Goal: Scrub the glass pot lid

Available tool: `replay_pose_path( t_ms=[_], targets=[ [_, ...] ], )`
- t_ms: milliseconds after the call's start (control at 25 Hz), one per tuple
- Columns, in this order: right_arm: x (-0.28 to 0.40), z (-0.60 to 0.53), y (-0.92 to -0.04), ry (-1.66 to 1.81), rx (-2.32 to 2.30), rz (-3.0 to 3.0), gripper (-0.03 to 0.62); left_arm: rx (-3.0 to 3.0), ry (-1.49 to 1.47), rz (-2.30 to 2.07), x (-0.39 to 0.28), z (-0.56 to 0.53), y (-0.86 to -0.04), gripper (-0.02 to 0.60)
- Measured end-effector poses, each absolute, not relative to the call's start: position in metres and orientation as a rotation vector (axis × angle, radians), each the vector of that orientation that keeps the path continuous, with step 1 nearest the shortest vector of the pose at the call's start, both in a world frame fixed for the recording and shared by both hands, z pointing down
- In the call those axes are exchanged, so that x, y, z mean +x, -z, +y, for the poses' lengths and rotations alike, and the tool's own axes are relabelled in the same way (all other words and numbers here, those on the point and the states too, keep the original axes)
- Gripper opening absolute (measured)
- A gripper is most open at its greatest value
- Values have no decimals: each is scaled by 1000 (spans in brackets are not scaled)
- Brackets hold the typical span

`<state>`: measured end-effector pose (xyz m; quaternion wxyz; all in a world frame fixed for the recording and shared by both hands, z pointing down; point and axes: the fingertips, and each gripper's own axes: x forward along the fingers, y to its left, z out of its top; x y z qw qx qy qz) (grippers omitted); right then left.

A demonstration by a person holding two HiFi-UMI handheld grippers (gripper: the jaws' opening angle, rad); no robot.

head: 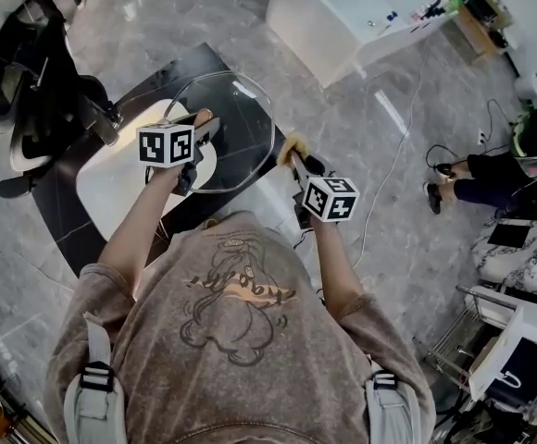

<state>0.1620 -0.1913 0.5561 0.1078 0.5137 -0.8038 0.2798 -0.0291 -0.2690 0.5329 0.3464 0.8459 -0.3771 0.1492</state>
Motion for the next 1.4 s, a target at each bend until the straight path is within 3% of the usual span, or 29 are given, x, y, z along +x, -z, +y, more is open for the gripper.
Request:
replay_pose_path(
  t_ms=[760, 1400],
  targets=[
    [168, -217, -568, -916, 1501, -2354, 48, 2103, -770, -1004, 1, -296, -628, 179],
    [158, -231, -581, -976, 1452, -2353, 48, 2059, -926, -1033, 6, -306, -650, 183]
  ],
)
